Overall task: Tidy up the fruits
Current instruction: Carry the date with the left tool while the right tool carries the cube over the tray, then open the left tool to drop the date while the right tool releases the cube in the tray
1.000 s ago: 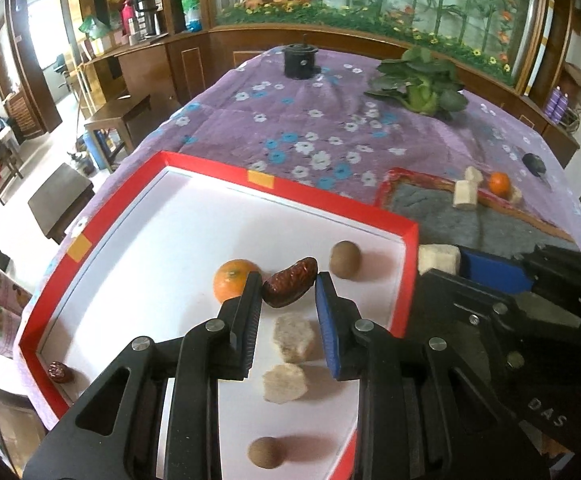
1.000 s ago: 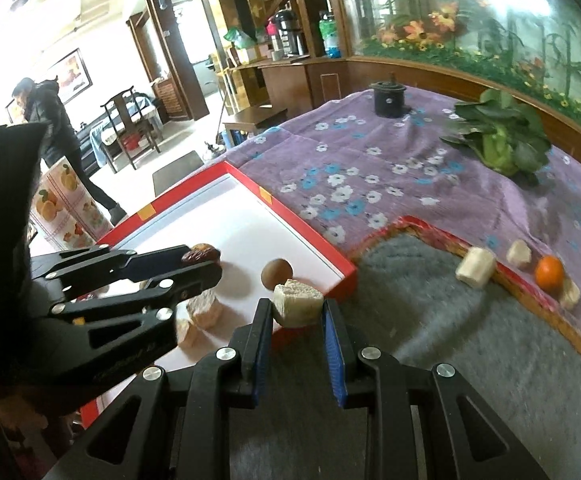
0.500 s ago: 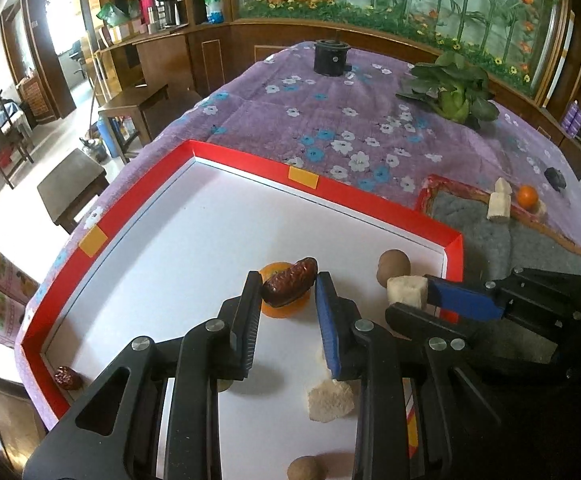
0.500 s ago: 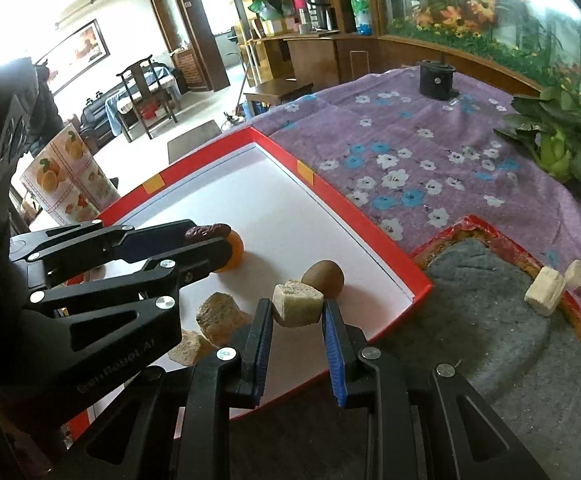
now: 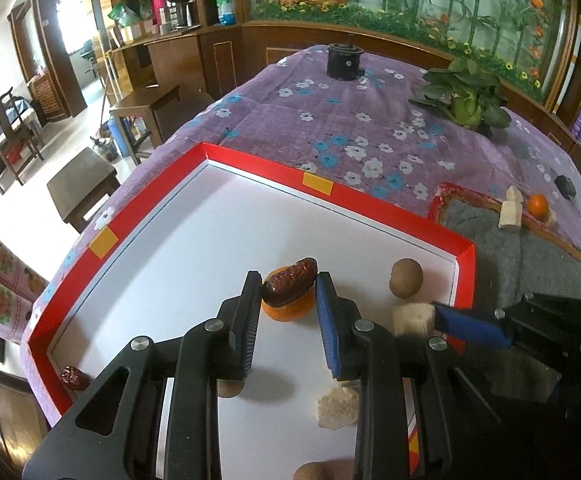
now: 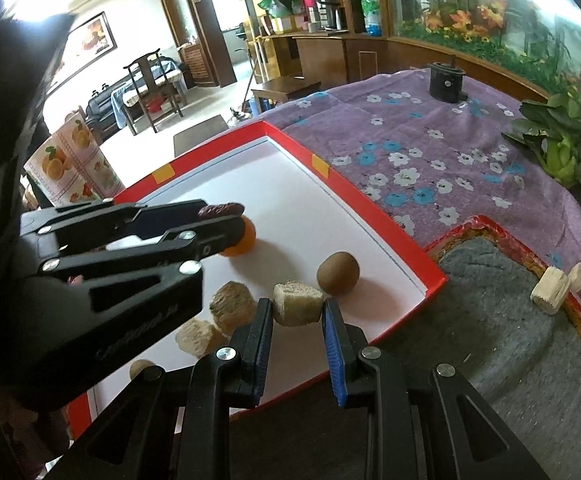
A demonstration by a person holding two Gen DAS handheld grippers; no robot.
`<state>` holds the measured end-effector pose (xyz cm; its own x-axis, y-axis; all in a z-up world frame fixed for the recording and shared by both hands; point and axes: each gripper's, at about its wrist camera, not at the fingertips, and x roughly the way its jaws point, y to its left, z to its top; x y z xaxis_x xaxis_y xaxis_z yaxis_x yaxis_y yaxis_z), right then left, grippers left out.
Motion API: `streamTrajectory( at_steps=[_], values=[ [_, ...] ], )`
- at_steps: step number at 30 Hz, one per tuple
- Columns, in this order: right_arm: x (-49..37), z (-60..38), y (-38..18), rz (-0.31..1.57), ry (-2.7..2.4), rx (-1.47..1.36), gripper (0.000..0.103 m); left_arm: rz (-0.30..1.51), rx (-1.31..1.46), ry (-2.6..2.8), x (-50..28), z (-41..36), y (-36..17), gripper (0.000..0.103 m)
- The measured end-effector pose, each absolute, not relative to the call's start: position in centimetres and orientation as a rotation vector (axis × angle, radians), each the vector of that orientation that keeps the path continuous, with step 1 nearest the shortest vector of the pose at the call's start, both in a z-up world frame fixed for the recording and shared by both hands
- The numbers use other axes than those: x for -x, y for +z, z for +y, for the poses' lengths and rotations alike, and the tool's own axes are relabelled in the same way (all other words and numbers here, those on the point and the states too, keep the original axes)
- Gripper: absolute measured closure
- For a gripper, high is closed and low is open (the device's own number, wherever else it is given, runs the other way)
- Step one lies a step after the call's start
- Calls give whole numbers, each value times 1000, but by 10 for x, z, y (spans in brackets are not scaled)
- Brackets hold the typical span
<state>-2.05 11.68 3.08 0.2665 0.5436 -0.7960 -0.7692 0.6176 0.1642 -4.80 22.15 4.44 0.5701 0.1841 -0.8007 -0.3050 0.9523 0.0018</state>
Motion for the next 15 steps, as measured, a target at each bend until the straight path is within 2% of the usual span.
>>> streamTrajectory(
  at_steps=[5,7,9,15],
  values=[
    [26,118,29,943,922,282,79,934,170,305,48,225,44,73],
    [28,118,29,943,926,278,79,942,180,309,48,226,43,66],
    [28,115,30,952,937,248,76,935,182,315,50,225,44,45],
    [28,99,40,950,934,189,73,915,199,315,53,223,52,43]
  ],
)
